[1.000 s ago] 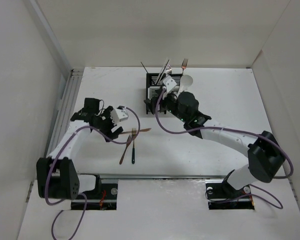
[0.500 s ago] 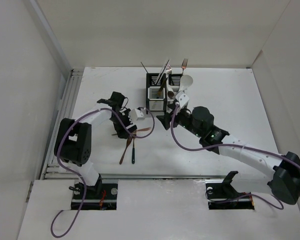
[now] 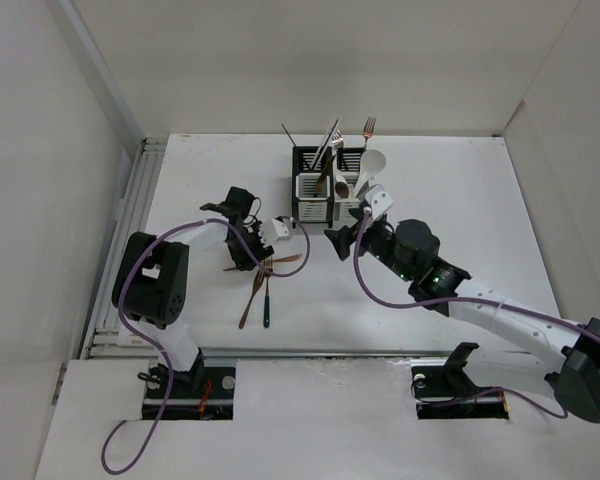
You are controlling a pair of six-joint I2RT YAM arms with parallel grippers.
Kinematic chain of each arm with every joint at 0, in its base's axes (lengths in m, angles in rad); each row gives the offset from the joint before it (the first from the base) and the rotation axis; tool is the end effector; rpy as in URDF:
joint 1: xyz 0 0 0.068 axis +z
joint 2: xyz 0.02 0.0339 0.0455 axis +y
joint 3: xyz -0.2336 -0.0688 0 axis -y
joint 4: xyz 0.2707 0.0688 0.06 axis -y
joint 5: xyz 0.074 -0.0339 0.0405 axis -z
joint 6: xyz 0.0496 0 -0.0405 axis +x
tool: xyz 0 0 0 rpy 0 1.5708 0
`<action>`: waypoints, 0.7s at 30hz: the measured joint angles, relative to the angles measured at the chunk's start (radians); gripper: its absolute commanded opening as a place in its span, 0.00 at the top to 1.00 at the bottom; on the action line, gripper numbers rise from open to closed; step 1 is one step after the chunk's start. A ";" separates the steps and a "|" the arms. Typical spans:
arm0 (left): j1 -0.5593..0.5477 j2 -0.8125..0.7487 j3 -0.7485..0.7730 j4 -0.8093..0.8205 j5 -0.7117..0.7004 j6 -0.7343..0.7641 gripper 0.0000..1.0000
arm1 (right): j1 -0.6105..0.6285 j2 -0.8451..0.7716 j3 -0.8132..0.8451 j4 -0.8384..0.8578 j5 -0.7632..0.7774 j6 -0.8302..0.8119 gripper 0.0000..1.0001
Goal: Sort the eating utensils into containers
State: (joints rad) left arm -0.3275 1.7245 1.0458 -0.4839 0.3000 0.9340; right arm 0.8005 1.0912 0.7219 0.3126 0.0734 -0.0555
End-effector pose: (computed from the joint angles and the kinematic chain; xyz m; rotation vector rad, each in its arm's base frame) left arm 0.3289 -0.1272 0.1097 1.6340 2.0967 -0.2190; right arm 0.2182 0.2197 0.2720 -0.6331 1.5257 0.5112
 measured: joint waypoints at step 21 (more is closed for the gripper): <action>-0.003 -0.039 -0.067 0.166 -0.011 -0.173 1.00 | 0.000 -0.082 -0.041 -0.030 0.168 0.003 0.22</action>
State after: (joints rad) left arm -0.3309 1.6855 0.9791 -0.3176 0.2890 0.7612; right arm 0.8005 1.0096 0.6811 0.2829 0.2417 -0.0521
